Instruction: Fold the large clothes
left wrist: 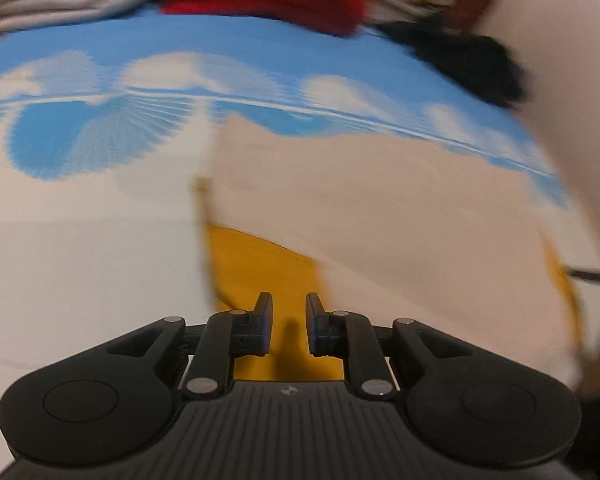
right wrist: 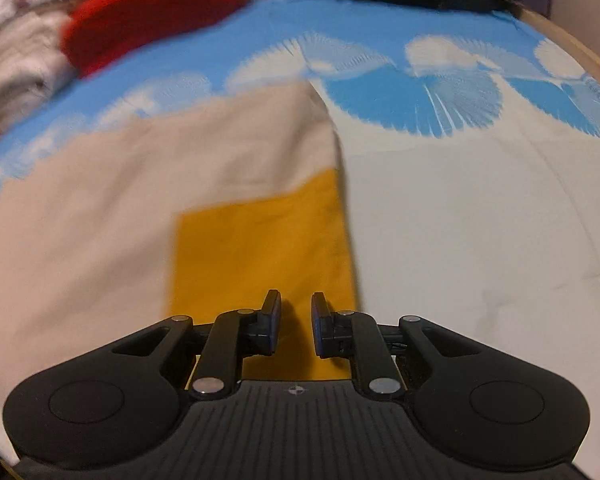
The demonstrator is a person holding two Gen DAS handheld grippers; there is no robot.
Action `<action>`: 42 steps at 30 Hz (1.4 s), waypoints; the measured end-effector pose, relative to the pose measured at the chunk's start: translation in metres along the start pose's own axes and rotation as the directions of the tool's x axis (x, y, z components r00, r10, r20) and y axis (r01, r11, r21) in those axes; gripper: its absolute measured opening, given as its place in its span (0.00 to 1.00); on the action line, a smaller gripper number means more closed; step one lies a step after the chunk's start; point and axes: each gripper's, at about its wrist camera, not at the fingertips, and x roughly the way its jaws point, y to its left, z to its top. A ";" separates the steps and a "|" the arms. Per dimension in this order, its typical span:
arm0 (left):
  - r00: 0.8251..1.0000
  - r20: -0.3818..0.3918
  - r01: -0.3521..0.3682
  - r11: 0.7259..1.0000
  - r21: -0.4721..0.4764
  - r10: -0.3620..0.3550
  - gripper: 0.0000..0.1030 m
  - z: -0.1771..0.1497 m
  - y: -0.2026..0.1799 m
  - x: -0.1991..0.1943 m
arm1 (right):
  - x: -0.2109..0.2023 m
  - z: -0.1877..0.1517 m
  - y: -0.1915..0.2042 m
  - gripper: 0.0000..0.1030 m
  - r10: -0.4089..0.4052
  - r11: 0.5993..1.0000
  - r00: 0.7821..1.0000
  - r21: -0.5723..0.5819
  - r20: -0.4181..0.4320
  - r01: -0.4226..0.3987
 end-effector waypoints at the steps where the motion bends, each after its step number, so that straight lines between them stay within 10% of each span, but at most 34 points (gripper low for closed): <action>1: 0.999 -0.033 0.023 0.999 0.027 -0.022 0.18 -0.009 -0.005 0.002 | -0.002 -0.009 0.002 0.18 0.022 1.000 0.999 -0.012 -0.028 -0.023; 4: 0.974 -0.204 -0.061 0.979 0.197 0.102 0.18 -0.049 -0.016 0.030 | 0.013 -0.041 0.008 0.18 -0.158 0.978 0.971 -0.165 -0.181 0.128; 10: 0.986 -0.148 -0.062 0.990 0.128 0.081 0.19 -0.062 -0.012 -0.007 | -0.014 -0.050 -0.002 0.18 -0.153 0.988 0.975 -0.053 -0.159 0.146; 13: 0.941 -0.266 -0.172 0.974 0.150 0.207 0.26 -0.080 -0.005 0.008 | -0.007 -0.066 0.001 0.25 -0.278 0.956 0.930 -0.164 -0.240 0.244; 18: 0.969 -0.041 -0.239 0.968 0.073 0.242 0.26 -0.064 -0.027 -0.053 | -0.075 -0.049 0.016 0.27 -0.358 0.932 0.934 -0.050 0.009 0.358; 21: 0.974 0.135 -0.172 0.982 -0.083 0.182 0.26 -0.064 -0.034 -0.100 | -0.141 -0.051 0.033 0.27 -0.279 0.960 0.920 0.069 0.274 0.271; 26: 0.968 0.209 -0.079 0.959 -0.272 0.139 0.25 -0.086 -0.039 -0.111 | -0.209 -0.089 0.059 0.30 -0.180 0.983 0.789 0.130 0.587 0.128; 34: 0.982 0.144 -0.047 0.894 -0.446 0.124 0.22 -0.112 -0.032 -0.084 | -0.167 -0.114 0.080 0.31 -0.147 0.980 0.891 0.188 0.430 0.071; 42: 0.998 0.012 -0.049 0.820 -0.570 0.068 0.50 -0.132 -0.022 -0.025 | -0.112 -0.110 0.130 0.31 -0.059 0.998 0.957 0.043 0.285 0.049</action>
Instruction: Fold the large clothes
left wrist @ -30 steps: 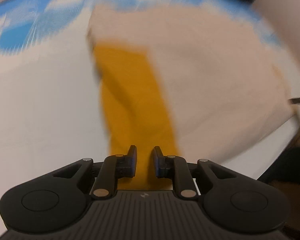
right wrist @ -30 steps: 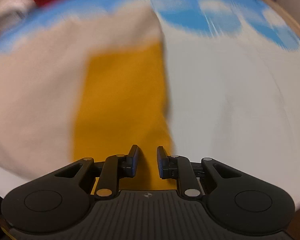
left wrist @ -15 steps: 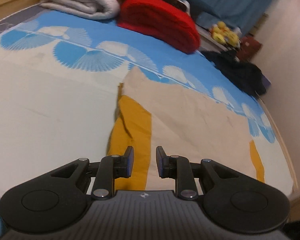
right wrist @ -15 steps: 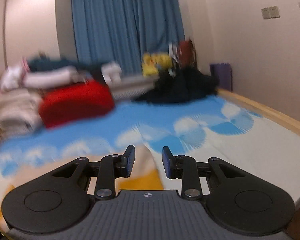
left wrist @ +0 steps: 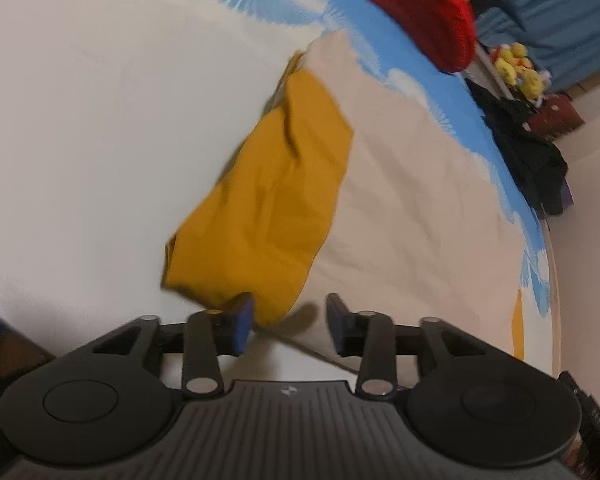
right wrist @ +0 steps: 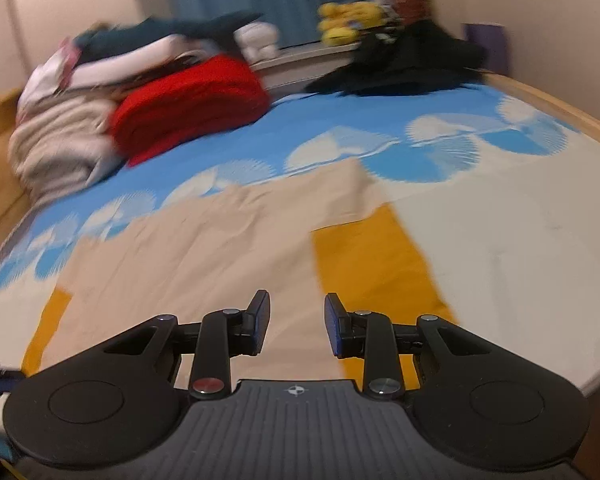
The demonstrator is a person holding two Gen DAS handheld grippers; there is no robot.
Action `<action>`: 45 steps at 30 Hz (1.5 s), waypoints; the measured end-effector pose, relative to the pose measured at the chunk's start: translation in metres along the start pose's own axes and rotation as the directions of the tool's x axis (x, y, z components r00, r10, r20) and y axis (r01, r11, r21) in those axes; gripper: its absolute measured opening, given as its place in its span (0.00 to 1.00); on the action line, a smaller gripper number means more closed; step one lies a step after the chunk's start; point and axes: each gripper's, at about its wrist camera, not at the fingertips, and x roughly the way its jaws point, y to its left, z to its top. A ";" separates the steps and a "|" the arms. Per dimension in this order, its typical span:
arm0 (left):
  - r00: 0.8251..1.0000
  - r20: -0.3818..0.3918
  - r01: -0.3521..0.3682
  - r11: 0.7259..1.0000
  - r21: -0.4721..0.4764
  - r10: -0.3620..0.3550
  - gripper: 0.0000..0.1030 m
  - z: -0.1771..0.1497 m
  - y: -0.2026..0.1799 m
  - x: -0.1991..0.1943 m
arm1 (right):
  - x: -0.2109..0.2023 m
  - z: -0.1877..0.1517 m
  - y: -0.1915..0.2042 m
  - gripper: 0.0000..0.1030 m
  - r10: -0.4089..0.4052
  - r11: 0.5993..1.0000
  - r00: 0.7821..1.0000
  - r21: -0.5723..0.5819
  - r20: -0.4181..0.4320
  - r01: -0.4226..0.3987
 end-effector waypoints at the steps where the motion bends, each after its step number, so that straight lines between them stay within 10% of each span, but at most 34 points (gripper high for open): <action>1: 1.000 -0.001 -0.007 1.000 -0.016 0.007 0.52 -0.001 0.002 0.004 | 0.006 0.003 0.010 0.30 0.017 1.000 1.000 -0.023 -0.005 -0.017; 15: 0.995 0.094 -0.011 0.978 -0.206 0.031 0.58 -0.016 0.023 0.012 | 0.042 0.009 0.077 0.30 0.129 0.982 0.988 -0.128 -0.080 -0.139; 28: 0.956 0.293 0.047 0.973 -0.226 0.021 0.58 -0.031 0.012 0.023 | 0.080 -0.010 0.096 0.30 0.067 0.989 0.976 -0.113 -0.205 -0.092; 33: 0.929 0.370 0.141 0.930 -0.340 -0.006 0.53 -0.043 0.029 0.013 | 0.090 -0.015 0.105 0.30 0.049 0.988 0.972 -0.130 -0.232 -0.081; 45: 0.929 0.365 0.198 0.922 -0.332 -0.068 0.63 -0.023 0.029 0.040 | 0.120 -0.032 0.118 0.43 -0.098 0.971 0.956 -0.236 -0.276 0.031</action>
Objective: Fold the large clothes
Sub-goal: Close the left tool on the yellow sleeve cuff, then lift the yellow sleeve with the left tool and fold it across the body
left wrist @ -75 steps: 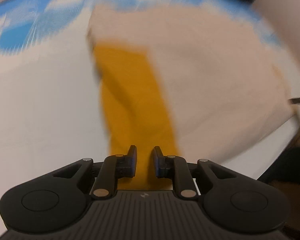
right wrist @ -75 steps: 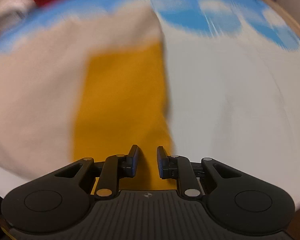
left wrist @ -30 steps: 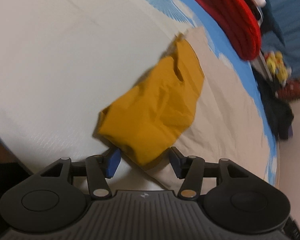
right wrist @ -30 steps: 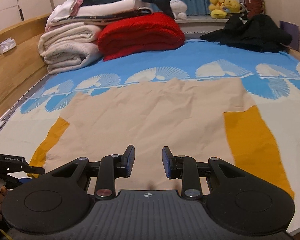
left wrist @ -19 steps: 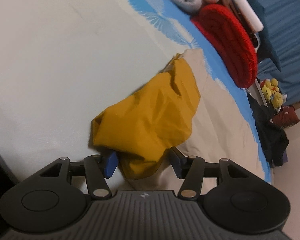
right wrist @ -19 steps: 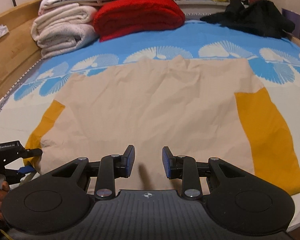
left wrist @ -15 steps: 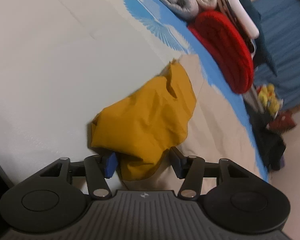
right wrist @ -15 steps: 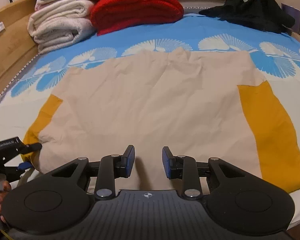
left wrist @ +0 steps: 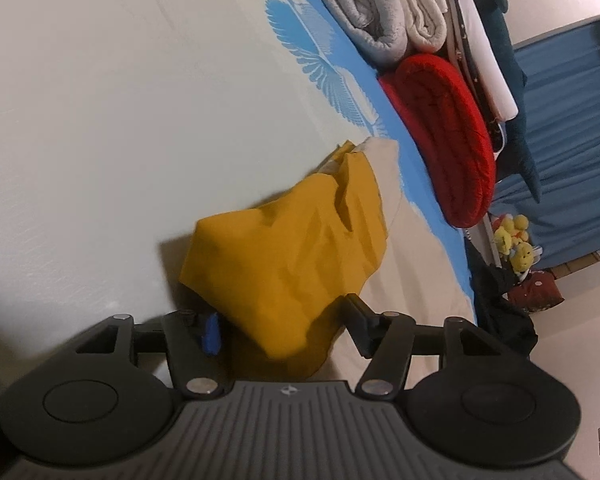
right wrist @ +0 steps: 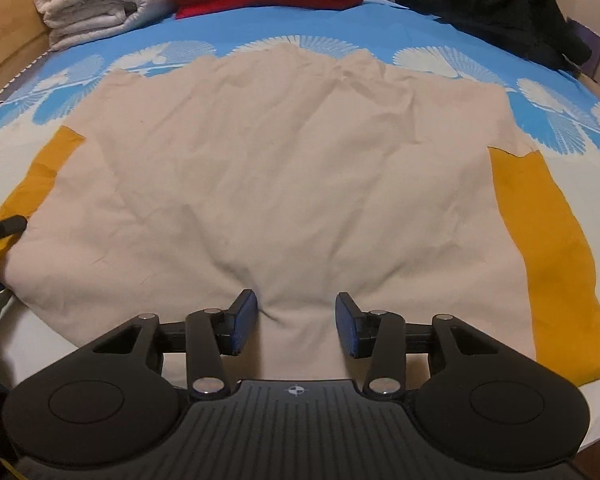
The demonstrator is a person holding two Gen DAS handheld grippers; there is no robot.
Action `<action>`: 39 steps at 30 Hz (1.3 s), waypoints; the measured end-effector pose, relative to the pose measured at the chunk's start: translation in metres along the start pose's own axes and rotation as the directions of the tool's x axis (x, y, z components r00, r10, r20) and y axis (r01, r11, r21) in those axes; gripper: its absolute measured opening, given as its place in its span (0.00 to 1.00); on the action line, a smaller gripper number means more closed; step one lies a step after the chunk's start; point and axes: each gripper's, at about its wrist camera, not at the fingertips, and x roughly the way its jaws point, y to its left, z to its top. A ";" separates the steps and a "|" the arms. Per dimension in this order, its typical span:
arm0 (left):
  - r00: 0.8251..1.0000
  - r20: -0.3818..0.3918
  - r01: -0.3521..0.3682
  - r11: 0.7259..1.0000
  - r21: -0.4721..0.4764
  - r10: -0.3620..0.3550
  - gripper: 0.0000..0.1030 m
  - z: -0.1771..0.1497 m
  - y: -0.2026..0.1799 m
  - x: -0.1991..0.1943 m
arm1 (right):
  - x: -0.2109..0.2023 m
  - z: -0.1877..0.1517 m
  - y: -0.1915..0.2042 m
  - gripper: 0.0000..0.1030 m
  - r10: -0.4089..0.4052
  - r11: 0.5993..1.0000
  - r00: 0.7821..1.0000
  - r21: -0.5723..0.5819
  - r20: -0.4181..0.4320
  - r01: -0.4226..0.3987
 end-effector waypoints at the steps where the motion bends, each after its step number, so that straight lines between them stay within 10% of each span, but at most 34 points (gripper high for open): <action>1: 1.000 0.000 0.001 1.000 0.004 -0.001 0.63 0.000 -0.002 0.003 | -0.001 0.001 0.000 0.43 -0.002 1.000 1.000 0.010 0.006 0.002; 9: 1.000 -0.003 0.013 0.997 0.073 -0.013 0.22 0.004 -0.019 0.005 | -0.022 0.007 -0.006 0.39 -0.040 0.997 0.995 0.067 0.095 0.034; 19: 0.990 0.110 0.042 0.934 0.354 -0.087 0.17 0.039 -0.080 -0.083 | -0.005 0.014 0.038 0.26 0.002 1.000 0.999 -0.006 0.046 -0.002; 25: 0.992 0.061 -0.123 0.899 0.421 0.107 0.18 0.051 -0.063 -0.082 | 0.026 0.003 0.072 0.24 0.035 0.985 0.997 -0.167 -0.072 -0.046; 32: 0.989 0.134 -0.137 0.791 0.596 0.069 0.18 0.031 -0.110 -0.097 | -0.025 0.024 0.042 0.24 0.109 0.992 0.991 -0.066 0.075 -0.104; 39: 0.987 0.159 -0.125 0.591 0.797 -0.005 0.18 -0.036 -0.184 -0.107 | -0.122 0.049 -0.075 0.32 0.221 0.975 0.877 -0.088 0.426 -0.202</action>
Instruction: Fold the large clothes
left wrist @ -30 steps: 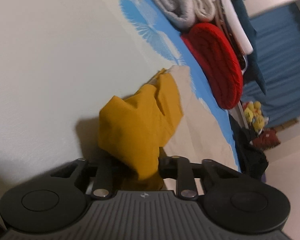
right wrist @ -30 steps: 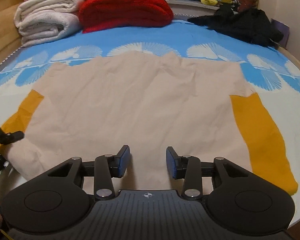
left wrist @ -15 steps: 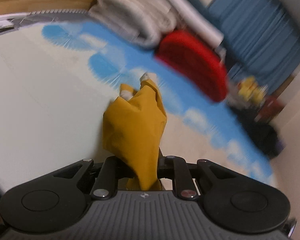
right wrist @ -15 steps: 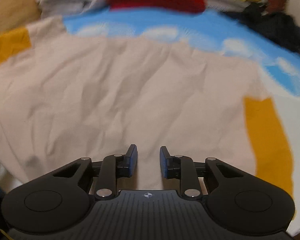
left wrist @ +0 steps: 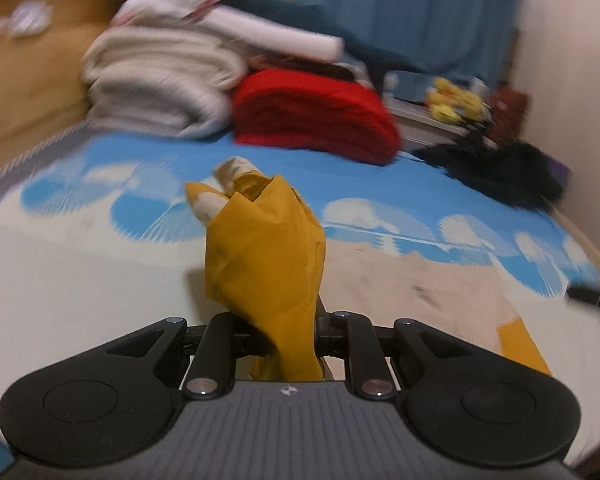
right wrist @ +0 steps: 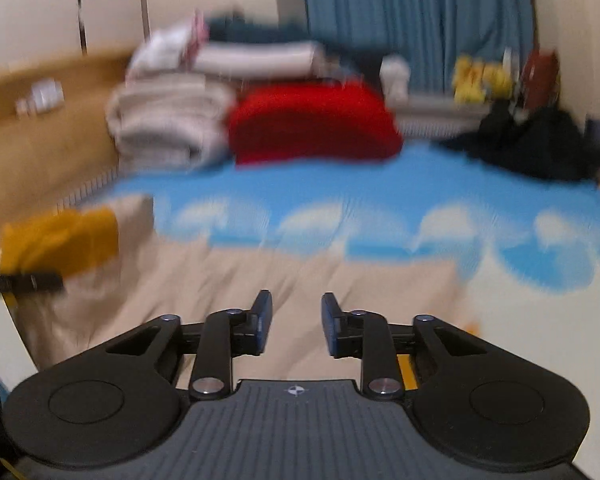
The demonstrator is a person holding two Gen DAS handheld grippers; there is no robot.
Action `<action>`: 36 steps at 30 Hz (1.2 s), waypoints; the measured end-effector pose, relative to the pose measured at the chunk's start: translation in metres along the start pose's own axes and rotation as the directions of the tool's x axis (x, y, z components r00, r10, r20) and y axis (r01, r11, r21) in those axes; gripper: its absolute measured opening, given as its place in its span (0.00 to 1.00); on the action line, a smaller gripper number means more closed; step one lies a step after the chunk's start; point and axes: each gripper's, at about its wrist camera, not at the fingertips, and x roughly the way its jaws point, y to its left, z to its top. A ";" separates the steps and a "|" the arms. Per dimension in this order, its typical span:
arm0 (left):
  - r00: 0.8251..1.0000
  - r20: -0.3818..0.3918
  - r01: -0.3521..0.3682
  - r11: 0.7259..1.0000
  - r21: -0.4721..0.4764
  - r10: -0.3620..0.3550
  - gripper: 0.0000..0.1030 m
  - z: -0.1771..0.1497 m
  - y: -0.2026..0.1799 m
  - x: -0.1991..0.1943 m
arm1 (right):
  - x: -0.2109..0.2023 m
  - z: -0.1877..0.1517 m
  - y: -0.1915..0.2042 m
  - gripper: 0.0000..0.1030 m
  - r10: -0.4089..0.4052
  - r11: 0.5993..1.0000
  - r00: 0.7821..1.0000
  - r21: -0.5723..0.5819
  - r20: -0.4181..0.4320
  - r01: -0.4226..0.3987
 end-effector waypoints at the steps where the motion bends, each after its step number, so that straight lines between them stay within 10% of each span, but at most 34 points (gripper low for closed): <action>1: 1.000 0.009 0.011 0.999 0.039 -0.011 0.18 0.001 -0.018 -0.003 | -0.005 -0.001 -0.021 0.32 -0.002 1.000 1.000 0.005 -0.002 0.002; 9: 0.987 0.035 0.140 0.957 0.252 -0.154 0.18 -0.003 -0.185 -0.001 | -0.051 -0.038 -0.140 0.32 -0.196 0.972 0.980 0.137 0.021 0.191; 15: 0.956 -0.112 0.292 0.882 0.369 -0.270 0.18 -0.048 -0.318 0.030 | -0.070 -0.050 -0.192 0.32 -0.222 0.939 0.975 0.271 0.012 0.210; 20: 0.859 -0.428 0.450 0.813 0.369 -0.281 0.42 -0.108 -0.380 0.096 | -0.068 -0.056 -0.211 0.33 -0.179 0.924 0.984 0.341 -0.015 0.173; 23: 0.834 -0.438 0.505 0.783 0.363 -0.335 0.57 -0.101 -0.374 0.090 | -0.064 -0.057 -0.211 0.37 -0.121 0.918 0.992 0.376 -0.030 0.124; 29: 0.715 -0.399 0.689 0.675 0.265 -0.574 0.73 -0.067 -0.290 0.035 | -0.038 -0.058 -0.204 0.43 0.010 0.899 0.995 0.436 -0.104 0.037; 34: 0.839 -0.354 0.531 0.765 0.364 -0.414 0.72 -0.056 -0.221 0.048 | 0.000 -0.069 -0.186 0.46 0.088 0.896 0.954 0.441 -0.286 0.050; 36: 0.861 -0.351 0.484 0.805 0.342 -0.368 0.71 -0.053 -0.203 0.060 | 0.013 -0.077 -0.177 0.46 0.070 0.914 0.923 0.395 -0.379 0.092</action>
